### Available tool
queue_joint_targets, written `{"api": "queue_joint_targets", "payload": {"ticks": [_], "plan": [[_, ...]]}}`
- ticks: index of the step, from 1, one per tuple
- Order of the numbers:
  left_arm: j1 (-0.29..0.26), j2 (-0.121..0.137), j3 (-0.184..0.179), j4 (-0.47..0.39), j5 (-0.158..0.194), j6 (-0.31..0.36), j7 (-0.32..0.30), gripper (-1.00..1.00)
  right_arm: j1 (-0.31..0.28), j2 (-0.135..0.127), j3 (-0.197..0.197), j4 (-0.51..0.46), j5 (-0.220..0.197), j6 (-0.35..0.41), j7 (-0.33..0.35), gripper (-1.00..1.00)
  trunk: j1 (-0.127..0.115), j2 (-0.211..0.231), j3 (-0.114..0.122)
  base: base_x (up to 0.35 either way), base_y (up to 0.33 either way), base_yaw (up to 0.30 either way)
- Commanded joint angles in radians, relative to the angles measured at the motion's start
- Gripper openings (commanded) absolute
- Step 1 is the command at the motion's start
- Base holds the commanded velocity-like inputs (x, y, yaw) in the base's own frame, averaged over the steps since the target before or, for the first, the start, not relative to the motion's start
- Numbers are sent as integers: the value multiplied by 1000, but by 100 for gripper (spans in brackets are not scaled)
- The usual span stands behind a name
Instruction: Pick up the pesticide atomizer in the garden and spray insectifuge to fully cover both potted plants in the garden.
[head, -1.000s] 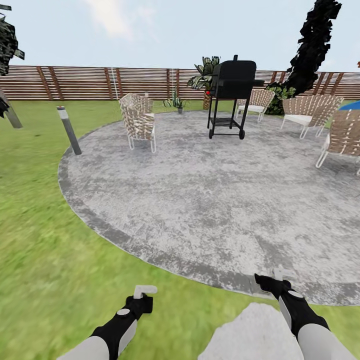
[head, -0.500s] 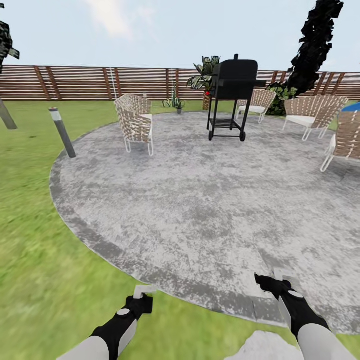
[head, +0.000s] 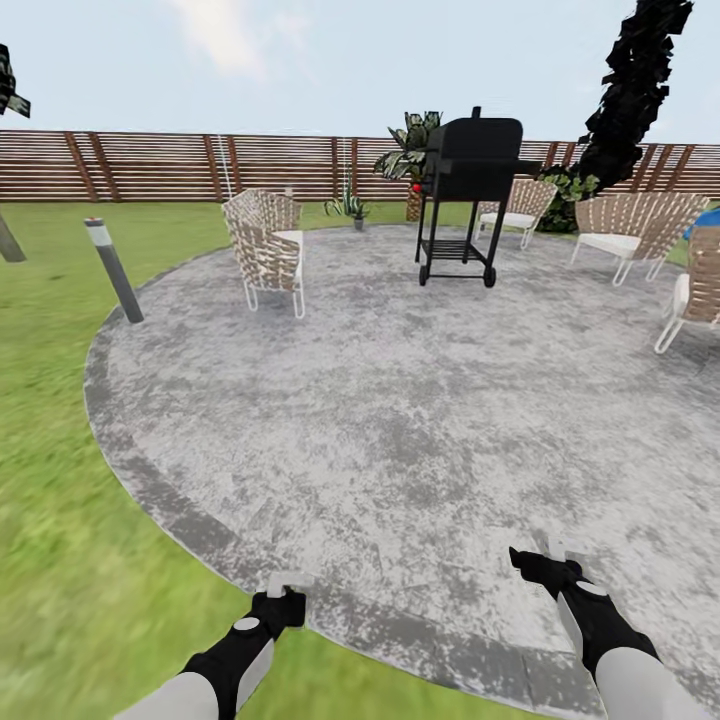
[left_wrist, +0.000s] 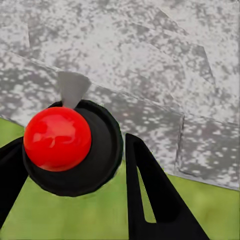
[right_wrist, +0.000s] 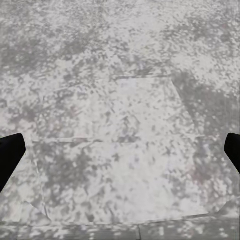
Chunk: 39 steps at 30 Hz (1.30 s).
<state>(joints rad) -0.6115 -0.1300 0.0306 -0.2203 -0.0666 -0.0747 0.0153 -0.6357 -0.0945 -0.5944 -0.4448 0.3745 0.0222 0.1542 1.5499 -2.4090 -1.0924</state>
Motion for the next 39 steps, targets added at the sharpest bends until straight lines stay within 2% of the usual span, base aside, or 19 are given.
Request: {"api": "queue_joint_targets", "payload": {"ticks": [1,30,39], "plan": [[-1,0,3,1,-7,-4,2,-100,-1,1,-8,-2,9,2,8,100,0,0,-1,333,0,0],[-1,0,3,1,-7,-4,2,-100,0,1,-8,-2,9,2,8,100,0,0,-1,333,0,0],[-1,0,3,1,-7,-4,2,-100,-1,1,-8,-2,9,2,9,100,0,0,-1,333,-77,0]]}}
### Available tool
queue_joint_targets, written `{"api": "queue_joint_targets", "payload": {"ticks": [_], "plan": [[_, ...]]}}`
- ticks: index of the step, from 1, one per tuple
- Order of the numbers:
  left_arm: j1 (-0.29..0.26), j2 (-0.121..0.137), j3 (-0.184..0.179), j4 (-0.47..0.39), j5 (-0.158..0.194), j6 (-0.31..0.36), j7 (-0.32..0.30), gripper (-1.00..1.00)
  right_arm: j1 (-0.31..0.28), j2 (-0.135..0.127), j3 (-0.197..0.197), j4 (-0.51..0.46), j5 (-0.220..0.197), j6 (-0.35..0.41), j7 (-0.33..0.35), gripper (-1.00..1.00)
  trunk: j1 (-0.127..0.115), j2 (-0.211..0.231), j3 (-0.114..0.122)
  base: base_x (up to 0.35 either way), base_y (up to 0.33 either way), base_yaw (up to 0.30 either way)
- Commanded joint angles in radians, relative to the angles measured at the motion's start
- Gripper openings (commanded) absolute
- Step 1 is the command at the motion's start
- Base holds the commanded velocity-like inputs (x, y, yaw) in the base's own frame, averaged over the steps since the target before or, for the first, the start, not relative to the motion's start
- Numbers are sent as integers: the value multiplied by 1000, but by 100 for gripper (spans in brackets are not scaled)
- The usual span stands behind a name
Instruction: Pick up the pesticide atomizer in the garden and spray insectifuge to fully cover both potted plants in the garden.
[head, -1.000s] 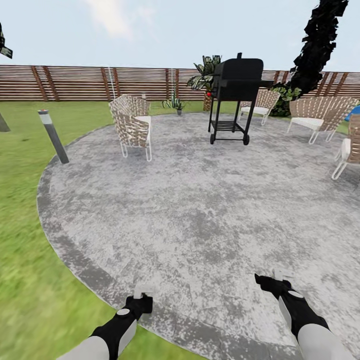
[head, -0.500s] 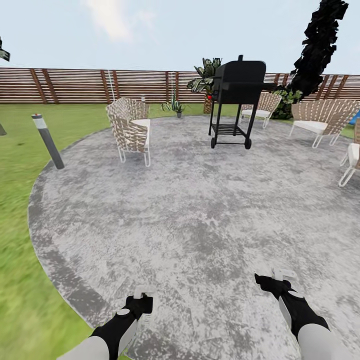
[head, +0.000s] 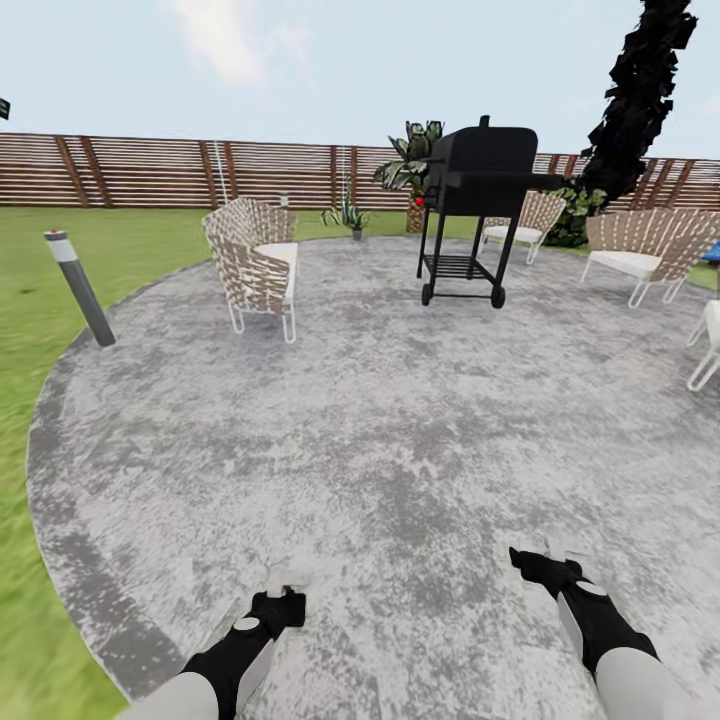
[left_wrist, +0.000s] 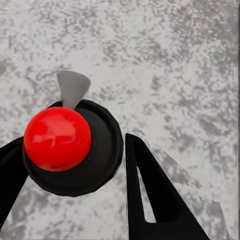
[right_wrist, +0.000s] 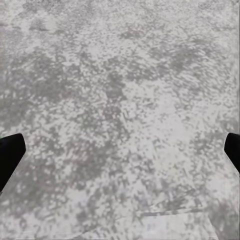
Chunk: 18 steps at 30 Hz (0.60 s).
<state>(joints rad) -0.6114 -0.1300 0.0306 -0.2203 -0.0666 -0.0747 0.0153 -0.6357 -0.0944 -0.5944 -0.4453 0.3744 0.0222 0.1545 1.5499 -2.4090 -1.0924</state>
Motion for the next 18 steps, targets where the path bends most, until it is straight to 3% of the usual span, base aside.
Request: {"api": "queue_joint_targets", "payload": {"ticks": [1,18], "plan": [[-1,0,3,1,-7,-4,2,-100,-1,1,-8,-2,9,2,8,100,0,0,-1,333,-99,0],[-1,0,3,1,-7,-4,2,-100,-1,1,-8,-1,9,2,9,100,0,0,-1,333,-103,0]]}}
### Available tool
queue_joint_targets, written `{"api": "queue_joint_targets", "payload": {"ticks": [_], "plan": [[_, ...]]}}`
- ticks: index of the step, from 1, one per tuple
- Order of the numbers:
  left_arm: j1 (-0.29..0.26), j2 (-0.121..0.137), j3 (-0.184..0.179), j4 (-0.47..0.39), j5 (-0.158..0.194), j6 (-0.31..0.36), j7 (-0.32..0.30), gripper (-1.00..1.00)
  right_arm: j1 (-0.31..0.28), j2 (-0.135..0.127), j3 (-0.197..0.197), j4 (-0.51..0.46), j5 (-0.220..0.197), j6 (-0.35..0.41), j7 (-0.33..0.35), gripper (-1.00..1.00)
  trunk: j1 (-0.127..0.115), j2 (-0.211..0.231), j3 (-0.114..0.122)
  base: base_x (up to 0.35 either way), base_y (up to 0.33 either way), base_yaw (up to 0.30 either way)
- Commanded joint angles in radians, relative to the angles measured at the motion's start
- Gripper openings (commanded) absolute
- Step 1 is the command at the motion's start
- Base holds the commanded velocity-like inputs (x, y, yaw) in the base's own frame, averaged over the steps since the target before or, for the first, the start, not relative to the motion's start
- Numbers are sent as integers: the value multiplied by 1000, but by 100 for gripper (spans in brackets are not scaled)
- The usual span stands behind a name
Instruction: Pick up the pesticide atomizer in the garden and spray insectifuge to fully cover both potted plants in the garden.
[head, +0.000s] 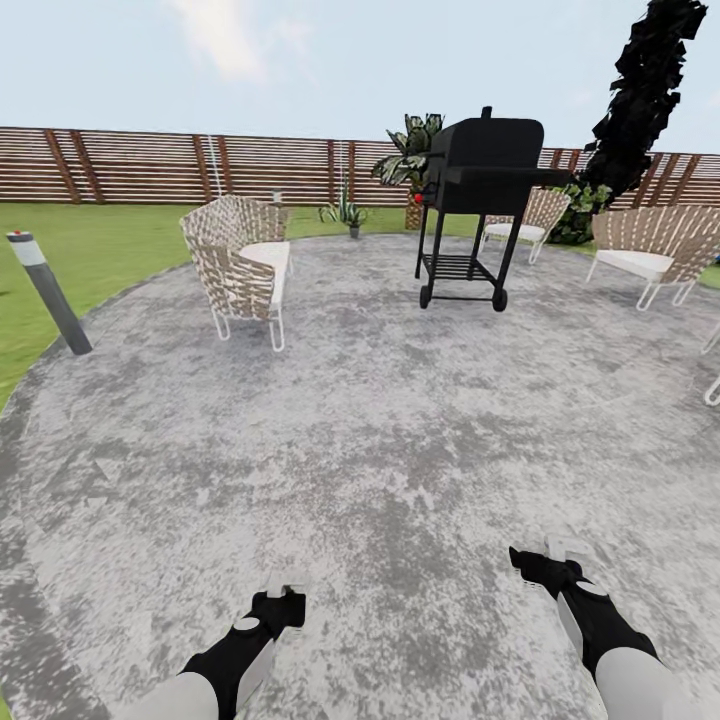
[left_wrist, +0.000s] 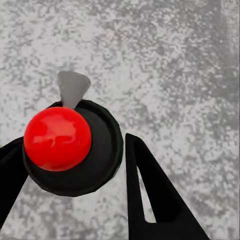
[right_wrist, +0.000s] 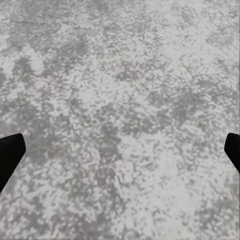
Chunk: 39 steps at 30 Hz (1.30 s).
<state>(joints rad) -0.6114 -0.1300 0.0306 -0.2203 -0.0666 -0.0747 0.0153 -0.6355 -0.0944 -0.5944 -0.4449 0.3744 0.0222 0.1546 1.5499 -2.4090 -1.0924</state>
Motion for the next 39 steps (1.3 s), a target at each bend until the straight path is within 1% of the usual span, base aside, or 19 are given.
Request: {"api": "queue_joint_targets", "payload": {"ticks": [1,39], "plan": [[-1,0,3,1,-7,-4,2,-100,-1,1,-8,-1,9,2,9,100,0,0,-1,333,-103,0],[-1,0,3,1,-7,-4,2,-100,-1,1,-8,-2,9,2,8,100,0,0,-1,333,-103,0]]}}
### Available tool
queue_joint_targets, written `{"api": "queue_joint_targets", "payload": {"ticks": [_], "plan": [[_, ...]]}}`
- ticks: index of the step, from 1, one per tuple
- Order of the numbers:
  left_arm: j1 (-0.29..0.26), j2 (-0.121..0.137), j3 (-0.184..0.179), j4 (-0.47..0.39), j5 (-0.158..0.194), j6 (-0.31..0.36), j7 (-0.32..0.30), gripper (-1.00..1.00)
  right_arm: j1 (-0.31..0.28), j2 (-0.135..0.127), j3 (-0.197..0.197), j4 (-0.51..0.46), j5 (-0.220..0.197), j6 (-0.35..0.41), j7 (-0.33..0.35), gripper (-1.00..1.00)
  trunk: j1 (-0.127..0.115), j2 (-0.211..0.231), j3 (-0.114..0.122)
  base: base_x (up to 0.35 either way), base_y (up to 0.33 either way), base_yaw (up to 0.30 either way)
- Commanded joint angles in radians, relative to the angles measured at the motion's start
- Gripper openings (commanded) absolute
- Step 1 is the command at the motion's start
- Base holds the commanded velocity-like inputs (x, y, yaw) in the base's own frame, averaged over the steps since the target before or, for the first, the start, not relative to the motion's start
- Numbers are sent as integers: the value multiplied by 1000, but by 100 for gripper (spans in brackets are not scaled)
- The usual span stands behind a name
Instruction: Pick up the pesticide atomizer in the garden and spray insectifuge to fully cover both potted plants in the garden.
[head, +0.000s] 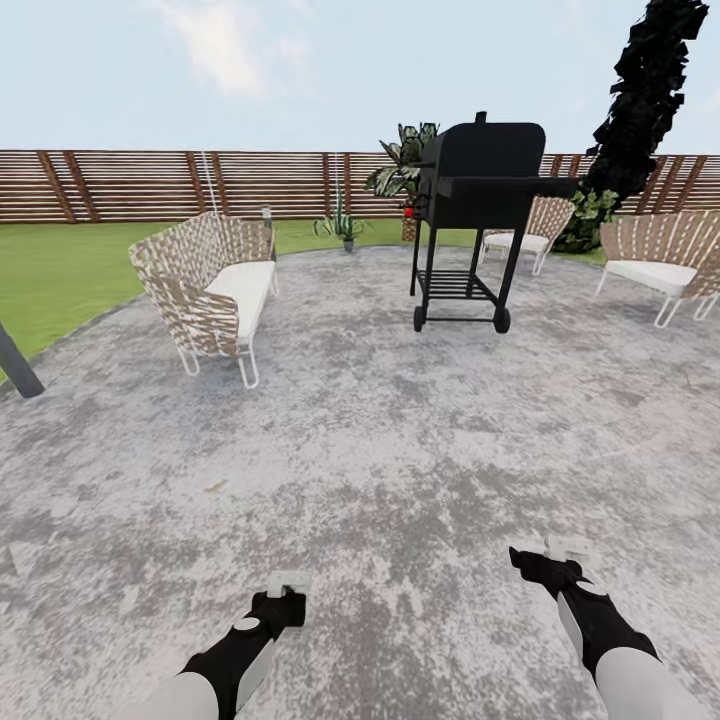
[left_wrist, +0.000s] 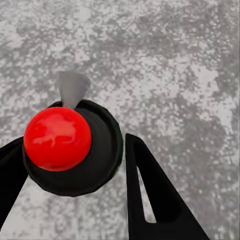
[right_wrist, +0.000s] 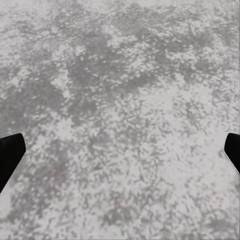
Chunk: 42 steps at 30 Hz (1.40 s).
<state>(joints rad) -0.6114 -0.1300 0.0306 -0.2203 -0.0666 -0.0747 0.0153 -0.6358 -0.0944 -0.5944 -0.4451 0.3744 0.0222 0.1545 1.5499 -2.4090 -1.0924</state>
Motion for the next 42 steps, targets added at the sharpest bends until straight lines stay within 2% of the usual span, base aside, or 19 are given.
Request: {"api": "queue_joint_targets", "payload": {"ticks": [1,31,42], "plan": [[-1,0,3,1,-7,-4,2,-100,-1,1,-8,-2,9,2,8,100,0,0,-1,333,-103,0],[-1,0,3,1,-7,-4,2,-100,0,1,-8,-2,9,2,8,100,0,0,-1,333,-103,1],[-1,0,3,1,-7,-4,2,-100,-1,1,-8,-3,9,2,8,100,0,0,-1,333,-103,169]]}}
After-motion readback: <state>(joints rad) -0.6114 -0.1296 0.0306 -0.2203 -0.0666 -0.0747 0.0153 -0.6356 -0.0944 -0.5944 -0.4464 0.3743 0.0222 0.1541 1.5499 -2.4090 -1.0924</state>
